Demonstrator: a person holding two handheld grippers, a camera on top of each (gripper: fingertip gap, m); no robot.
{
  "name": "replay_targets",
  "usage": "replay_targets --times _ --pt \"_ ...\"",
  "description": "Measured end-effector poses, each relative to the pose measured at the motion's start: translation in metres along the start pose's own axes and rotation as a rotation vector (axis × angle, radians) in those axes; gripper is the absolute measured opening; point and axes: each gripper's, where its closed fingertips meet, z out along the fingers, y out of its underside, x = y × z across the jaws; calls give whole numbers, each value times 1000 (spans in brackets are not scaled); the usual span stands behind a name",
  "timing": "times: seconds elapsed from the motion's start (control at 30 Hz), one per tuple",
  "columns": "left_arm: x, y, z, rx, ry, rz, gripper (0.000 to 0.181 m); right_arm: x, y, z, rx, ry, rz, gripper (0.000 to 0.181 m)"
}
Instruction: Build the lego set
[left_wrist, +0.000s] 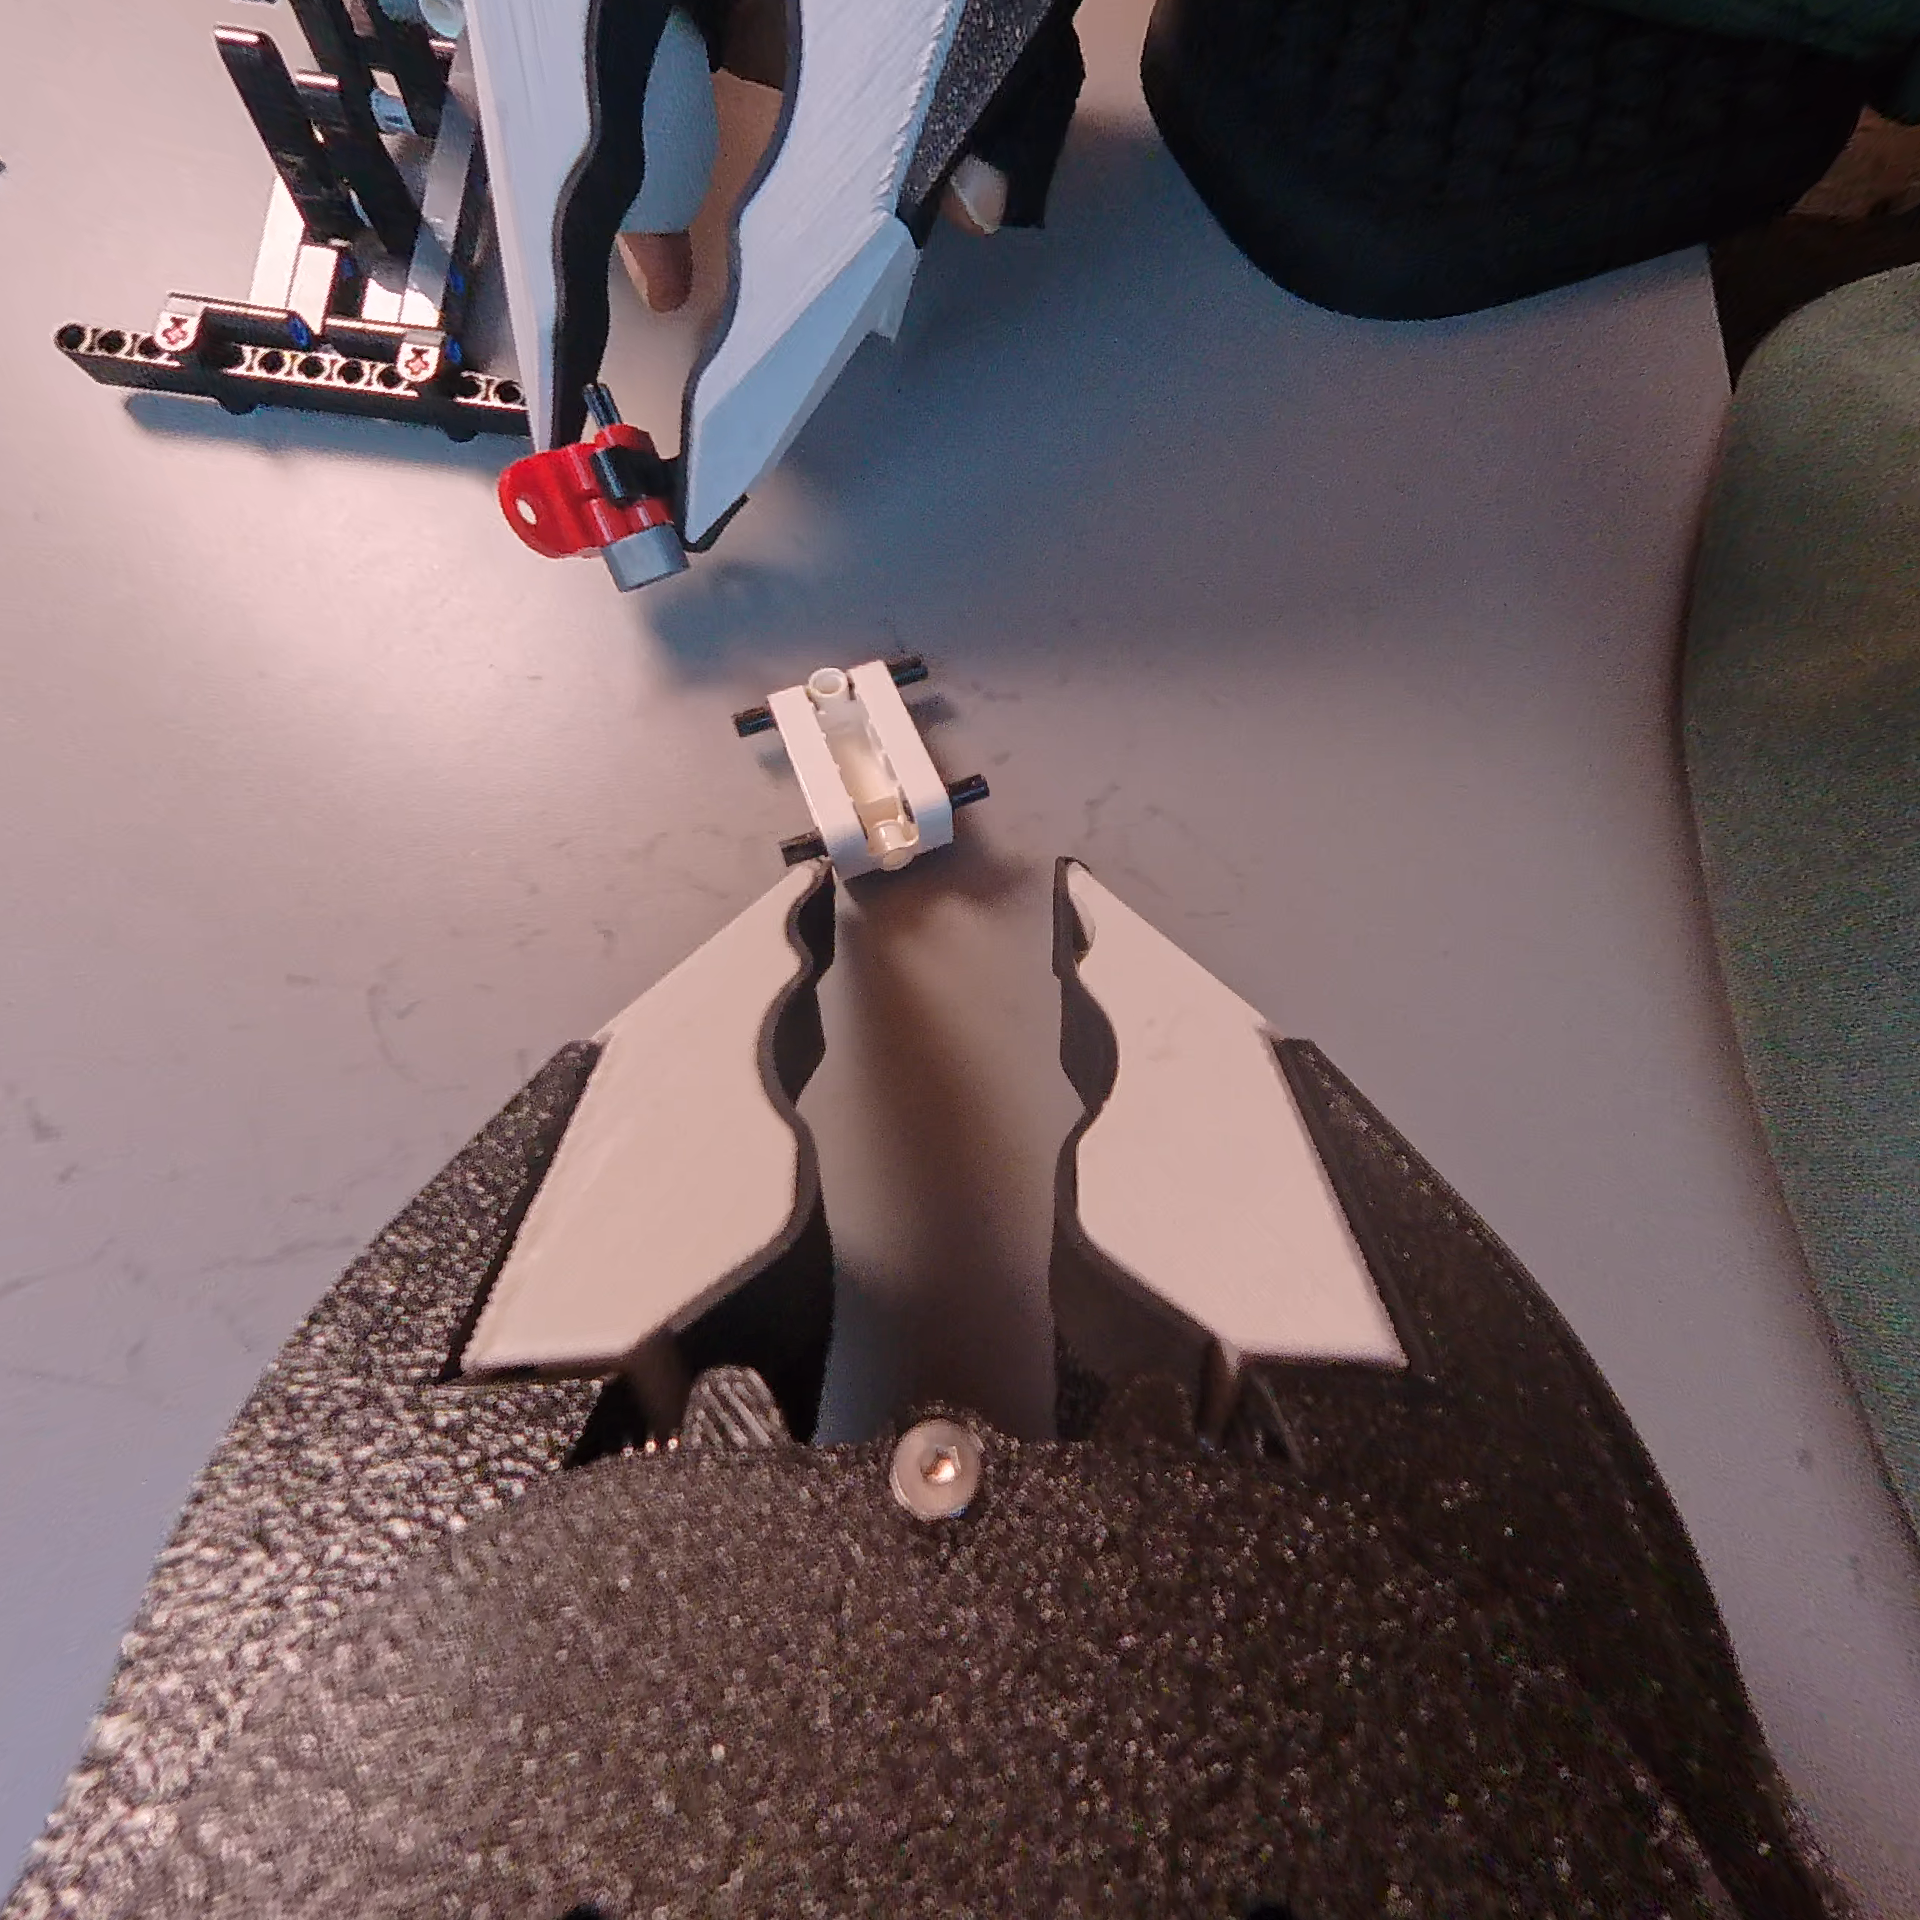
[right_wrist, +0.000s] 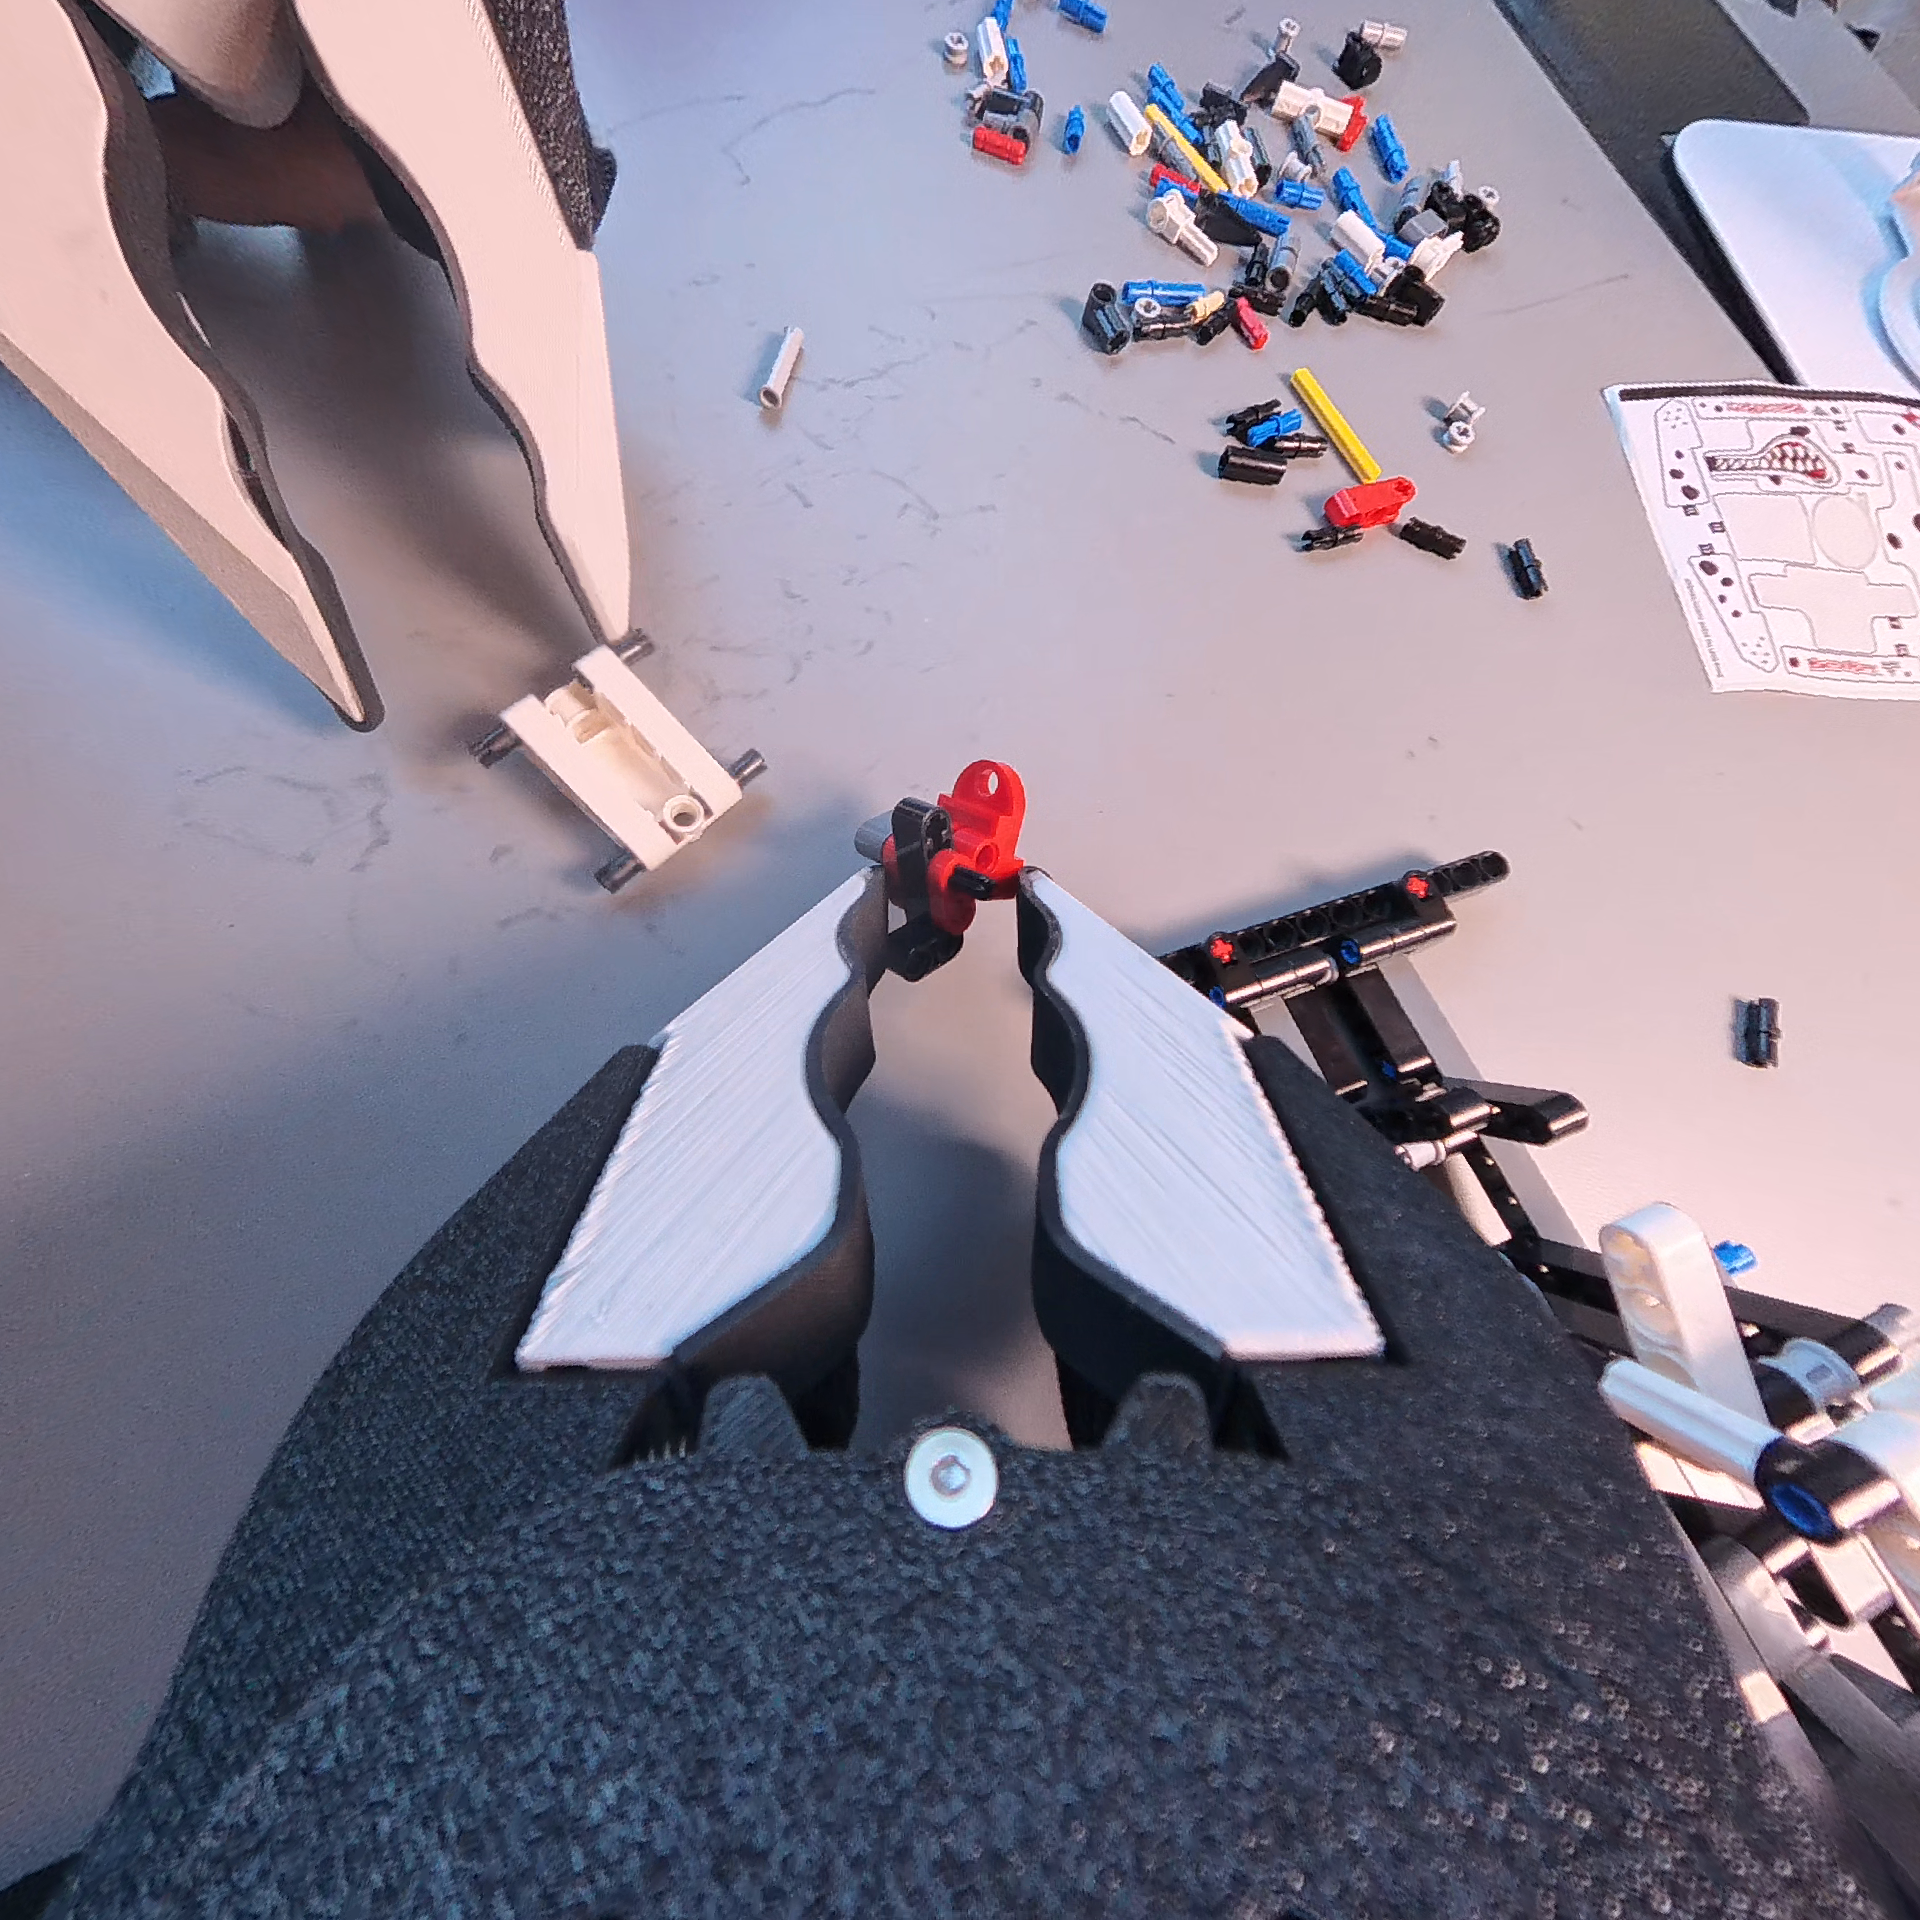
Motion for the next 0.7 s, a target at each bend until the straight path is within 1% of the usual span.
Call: replay_targets --times 0.2,0.37,0.53,0.7 --pt "25 -5 0 28 123 48 38 -1 -1 -1 6 -8 3 24" --pt "14 -8 -3 45 73 18 38 -1 -3 -3 17 -17 13 24" --pt "10 -13 -5 74 60 13 34 0 -3 -4 16 -13 11 24" --pt "-2 -10 -2 57 -6 11 41 0 -3 -5 17 -14 9 24"
